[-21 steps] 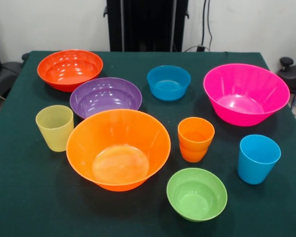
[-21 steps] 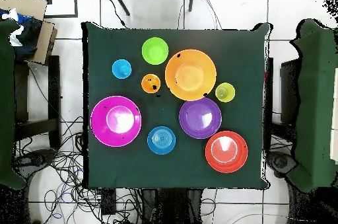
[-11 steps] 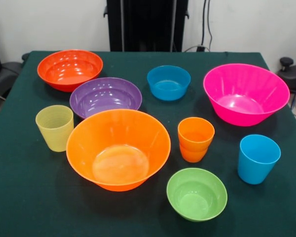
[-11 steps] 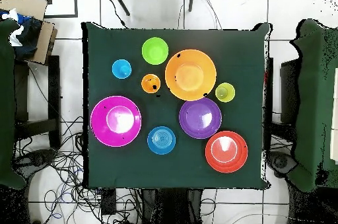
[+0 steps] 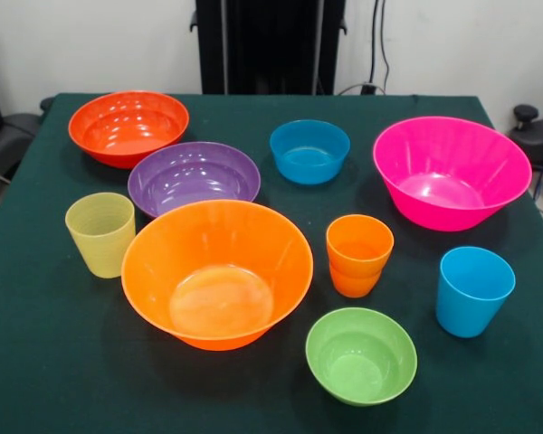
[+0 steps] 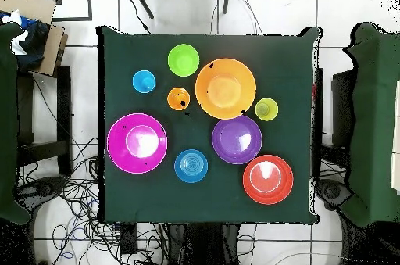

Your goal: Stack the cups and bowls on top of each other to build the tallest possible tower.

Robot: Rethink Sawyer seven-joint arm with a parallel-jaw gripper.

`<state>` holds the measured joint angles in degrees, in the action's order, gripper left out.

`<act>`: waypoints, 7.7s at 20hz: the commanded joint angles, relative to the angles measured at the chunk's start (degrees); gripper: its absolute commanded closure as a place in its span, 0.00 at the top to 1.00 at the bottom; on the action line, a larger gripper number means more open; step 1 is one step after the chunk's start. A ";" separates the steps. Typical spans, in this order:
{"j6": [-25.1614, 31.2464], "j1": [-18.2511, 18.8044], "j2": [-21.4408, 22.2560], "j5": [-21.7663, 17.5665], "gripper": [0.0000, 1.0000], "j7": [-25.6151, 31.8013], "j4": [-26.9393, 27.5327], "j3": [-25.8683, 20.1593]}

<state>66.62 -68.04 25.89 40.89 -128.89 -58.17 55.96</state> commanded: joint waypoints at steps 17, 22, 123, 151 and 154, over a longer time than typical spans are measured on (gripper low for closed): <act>1.64 4.09 6.81 -11.18 0.00 2.79 -9.67 -15.00; 0.79 4.49 7.72 -12.58 0.00 2.19 -10.38 -16.34; -0.60 9.98 14.69 -20.66 0.00 -7.26 -12.72 -24.77; 11.47 9.84 11.70 -20.74 0.00 -13.11 -2.70 -22.91; 10.18 10.39 12.36 -20.24 0.00 -12.43 -3.89 -23.17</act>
<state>72.22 -57.86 41.95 22.80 -129.12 -59.47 37.65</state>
